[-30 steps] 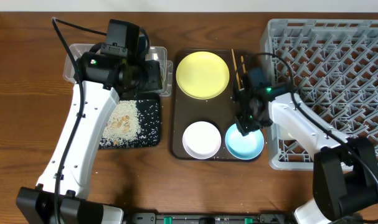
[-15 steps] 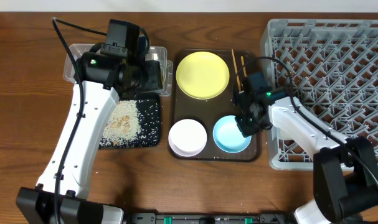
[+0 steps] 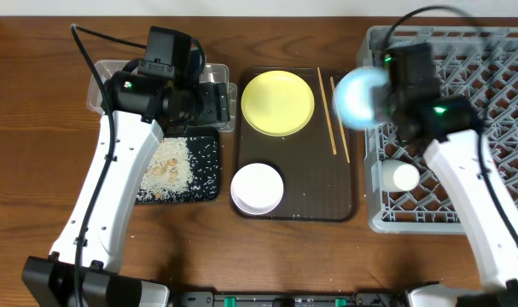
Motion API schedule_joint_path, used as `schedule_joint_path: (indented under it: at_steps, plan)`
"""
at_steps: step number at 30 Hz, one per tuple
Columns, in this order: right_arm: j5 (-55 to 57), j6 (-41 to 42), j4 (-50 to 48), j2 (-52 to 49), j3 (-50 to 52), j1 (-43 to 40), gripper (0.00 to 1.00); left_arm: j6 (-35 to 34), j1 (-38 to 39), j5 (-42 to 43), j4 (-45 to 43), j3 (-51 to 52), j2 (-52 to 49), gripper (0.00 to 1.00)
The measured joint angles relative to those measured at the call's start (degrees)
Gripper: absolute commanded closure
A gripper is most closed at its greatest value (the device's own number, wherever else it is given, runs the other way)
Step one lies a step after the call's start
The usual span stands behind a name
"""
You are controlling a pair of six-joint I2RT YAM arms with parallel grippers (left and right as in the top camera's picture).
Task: Sort waste into correct bins and load items into the dishwasher rack
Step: 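Lift the blue bowl into the dish rack and release it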
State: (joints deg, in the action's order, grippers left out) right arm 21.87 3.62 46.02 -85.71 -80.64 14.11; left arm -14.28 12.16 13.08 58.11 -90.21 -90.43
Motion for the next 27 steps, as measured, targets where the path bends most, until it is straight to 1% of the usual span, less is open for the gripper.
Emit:
schedule_joint_path:
  at_steps: [3, 7, 10, 12, 18, 23, 27]
  plan:
    - [13.4, 0.5, -3.8, -0.2, 0.0, 0.0, 0.99, 0.0, 0.0, 0.0, 0.0, 0.0, 0.0, 0.12]
    - [27.2, -0.2, -9.4, -3.9, 0.0, 0.0, 0.99, 0.0, 0.0, 0.0, 0.0, 0.0, 0.0, 0.11]
    - [35.5, -3.6, -16.4, -8.3, 0.1, -0.1, 0.99, 0.0, 0.0, 0.0, 0.0, 0.0, 0.0, 0.09]
    - [40.3, -8.2, -23.6, -11.9, 0.2, -0.1, 0.99, 0.0, 0.0, 0.0, 0.0, 0.0, 0.0, 0.09]
    - [47.4, -23.7, -41.6, -20.8, 0.4, -0.1, 0.99, 0.0, 0.0, 0.0, 0.0, 0.0, 0.0, 0.07]
    - [49.1, -34.4, -51.9, -26.6, 0.5, -0.1, 0.99, 0.0, 0.0, 0.0, 0.0, 0.0, 0.0, 0.06]
    - [49.5, -41.2, -58.6, -30.4, 0.5, -0.1, 0.99, 0.0, 0.0, 0.0, 0.0, 0.0, 0.0, 0.06]
